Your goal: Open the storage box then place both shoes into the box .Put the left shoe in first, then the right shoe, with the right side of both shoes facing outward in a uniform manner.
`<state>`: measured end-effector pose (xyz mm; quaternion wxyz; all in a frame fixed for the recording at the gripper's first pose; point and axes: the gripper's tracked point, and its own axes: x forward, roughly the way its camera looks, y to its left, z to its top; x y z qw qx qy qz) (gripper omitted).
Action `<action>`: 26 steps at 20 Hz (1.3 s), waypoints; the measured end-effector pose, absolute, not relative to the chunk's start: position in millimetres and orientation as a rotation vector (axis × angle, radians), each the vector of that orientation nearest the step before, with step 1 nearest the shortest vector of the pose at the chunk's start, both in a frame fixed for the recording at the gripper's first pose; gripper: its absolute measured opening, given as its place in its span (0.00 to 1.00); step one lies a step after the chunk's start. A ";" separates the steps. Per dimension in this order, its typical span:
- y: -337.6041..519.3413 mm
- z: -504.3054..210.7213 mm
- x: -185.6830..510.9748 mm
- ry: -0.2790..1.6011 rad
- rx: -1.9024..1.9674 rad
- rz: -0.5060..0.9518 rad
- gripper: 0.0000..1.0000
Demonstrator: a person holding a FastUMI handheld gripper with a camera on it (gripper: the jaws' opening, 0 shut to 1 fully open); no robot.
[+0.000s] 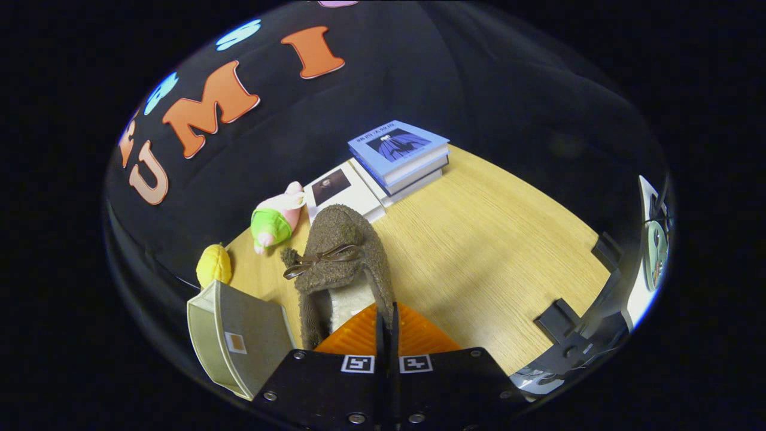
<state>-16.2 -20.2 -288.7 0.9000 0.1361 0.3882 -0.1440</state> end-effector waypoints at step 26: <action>249.3 -274.9 -51.0 0.824 0.305 -0.111 0.01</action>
